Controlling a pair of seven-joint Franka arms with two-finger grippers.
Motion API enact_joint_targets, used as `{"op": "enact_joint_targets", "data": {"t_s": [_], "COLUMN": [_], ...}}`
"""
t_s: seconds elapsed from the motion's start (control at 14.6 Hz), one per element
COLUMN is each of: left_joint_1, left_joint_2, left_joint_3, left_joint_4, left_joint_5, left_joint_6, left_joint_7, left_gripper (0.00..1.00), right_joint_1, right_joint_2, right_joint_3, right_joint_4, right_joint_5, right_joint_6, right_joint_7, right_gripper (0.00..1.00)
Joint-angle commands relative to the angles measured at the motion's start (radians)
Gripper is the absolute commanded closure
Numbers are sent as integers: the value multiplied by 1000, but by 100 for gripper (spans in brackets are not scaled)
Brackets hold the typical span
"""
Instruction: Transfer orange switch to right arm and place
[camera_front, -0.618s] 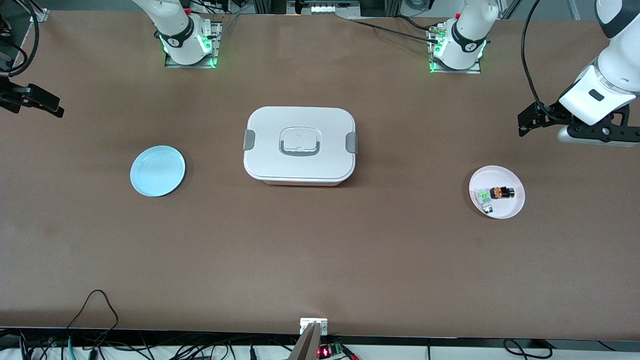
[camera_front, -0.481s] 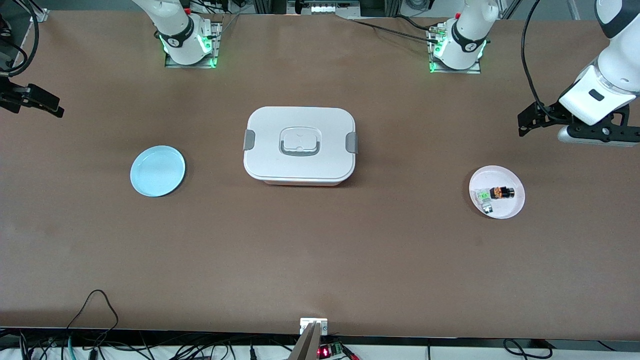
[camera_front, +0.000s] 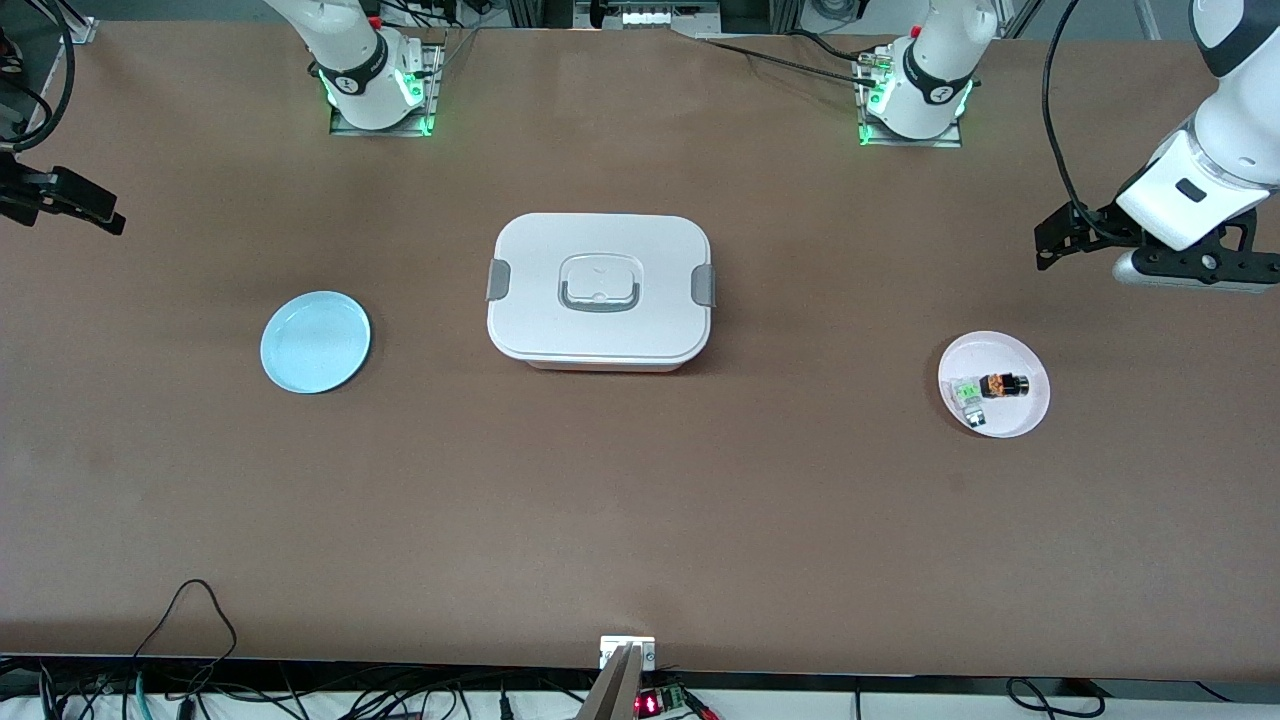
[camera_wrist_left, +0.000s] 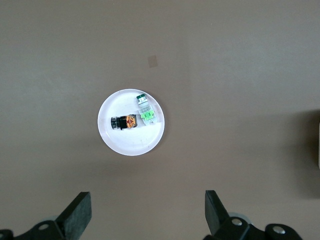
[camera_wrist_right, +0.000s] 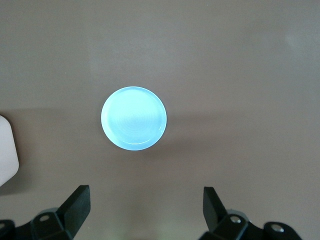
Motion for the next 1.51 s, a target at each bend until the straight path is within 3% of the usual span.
{"op": "enact_joint_targets", "data": {"t_s": [0.0, 1.1, 1.44], "left_joint_1": [-2, 7, 12], "left_joint_2": [17, 16, 71], "left_joint_3": [-2, 0, 3], "left_joint_4": [35, 33, 28], "left_joint_5": [-11, -12, -11], "left_joint_6": [-27, -32, -32], "left_joint_7": [-5, -12, 3], "left_gripper": [0, 0, 0], "right_joint_1": [-2, -3, -3], "right_joint_2": [-5, -4, -2], "right_joint_3": [1, -1, -1], "right_joint_4": [10, 10, 10], "right_joint_5": [10, 10, 9], "right_joint_6": [-17, -20, -21], "right_joint_7": [6, 11, 13], "right_gripper": [0, 0, 0]}}
